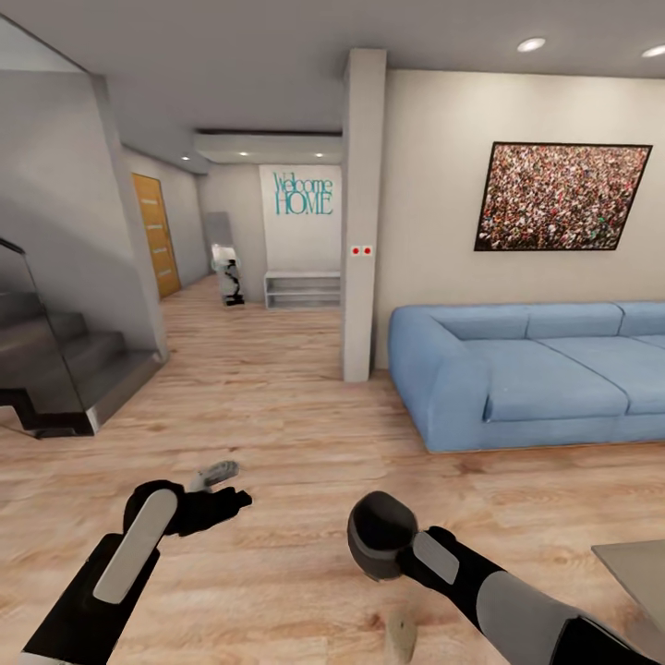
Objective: Place each of the two pumpkins and all three candles from the living room inside a cabinet in the living room (use any cabinet), then make sure every cabinet is closed, and position the cauldron so it is next to a table in the living room.
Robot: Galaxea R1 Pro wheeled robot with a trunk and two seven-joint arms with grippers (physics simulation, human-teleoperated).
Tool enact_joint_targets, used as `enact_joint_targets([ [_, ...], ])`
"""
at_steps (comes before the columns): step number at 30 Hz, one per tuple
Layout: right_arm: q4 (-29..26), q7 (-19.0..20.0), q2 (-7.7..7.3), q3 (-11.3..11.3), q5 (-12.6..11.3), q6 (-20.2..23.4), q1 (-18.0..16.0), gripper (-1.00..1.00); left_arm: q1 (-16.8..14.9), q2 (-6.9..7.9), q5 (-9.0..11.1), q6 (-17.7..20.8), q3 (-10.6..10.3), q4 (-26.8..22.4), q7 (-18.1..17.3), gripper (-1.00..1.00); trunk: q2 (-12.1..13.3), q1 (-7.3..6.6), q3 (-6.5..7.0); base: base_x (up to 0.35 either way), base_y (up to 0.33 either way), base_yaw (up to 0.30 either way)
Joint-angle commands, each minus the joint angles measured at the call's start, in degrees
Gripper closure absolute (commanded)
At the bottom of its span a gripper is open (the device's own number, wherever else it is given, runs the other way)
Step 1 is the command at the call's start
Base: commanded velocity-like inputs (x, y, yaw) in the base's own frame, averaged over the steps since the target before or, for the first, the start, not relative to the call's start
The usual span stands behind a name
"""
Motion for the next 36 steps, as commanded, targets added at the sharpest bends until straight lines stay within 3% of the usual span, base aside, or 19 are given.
enact_joint_targets([
  [1,-0.03,-0.31,-0.03,0.32,-0.17,0.24,-0.05,-1.0,-0.02,0.22,0.72,0.04,0.96,-0.12,0.58,-1.0,-0.03,0.02,-0.07,0.206,-0.142,0.0],
  [4,0.05,-0.33,-0.03,0.32,-0.16,0.28,-0.05,-1.0,0.17,0.52,1.89,0.26,3.84,-2.38,0.56,-1.0,-0.03,0.02,-0.07,0.146,-0.072,0.0],
  [6,0.13,-0.34,-0.03,0.32,-0.16,0.33,-0.05,-1.0,0.32,1.31,4.99,0.54,5.39,-3.66,0.61,-1.0,-0.03,0.02,-0.07,0.049,-0.021,0.0],
  [7,0.14,-0.34,-0.03,0.32,-0.16,0.34,-0.05,-1.0,0.33,1.67,5.74,0.57,5.53,-3.78,0.61,-1.0,-0.03,0.02,-0.07,0.027,-0.011,0.0],
  [9,0.16,-0.34,-0.03,0.32,-0.16,0.44,-0.05,-1.0,0.37,3.53,9.15,0.6,5.82,-4.07,0.69,-1.0,-0.03,0.02,-0.07,0.039,-0.005,0.0],
  [12,0.17,-0.34,-0.03,0.32,-0.16,0.48,-0.05,-1.0,0.38,4.8,11.06,0.59,5.91,-4.09,0.71,-1.0,-0.03,0.02,-0.07,0.127,-0.028,0.0],
  [22,0.13,-0.34,-0.03,0.32,-0.16,0.38,-0.05,-1.0,0.39,5.3,12.42,0.49,6.16,-4.06,0.76,-1.0,-0.03,0.02,-0.07,0.056,-0.038,0.0],
  [27,0.09,-0.34,-0.03,0.32,-0.16,0.25,-0.05,-1.0,0.39,5.55,16.78,0.49,6.26,-4.06,0.79,-1.0,-1.24,0.68,-0.61,0.001,0.0,0.0],
  [33,-0.2,-0.32,-0.03,0.32,-0.16,0.06,-0.05,-1.0,0.39,5.64,18.63,0.56,6.33,-3.89,0.67,-1.0,-3.64,2.0,-1.68,0.0,0.0,0.0],
  [36,-0.5,-0.28,-0.03,0.32,-0.16,-0.06,-0.05,-1.0,0.39,5.94,20.77,0.58,6.41,-3.38,0.55,-1.0,-4.84,2.66,-2.22,0.0,0.0,0.0],
])
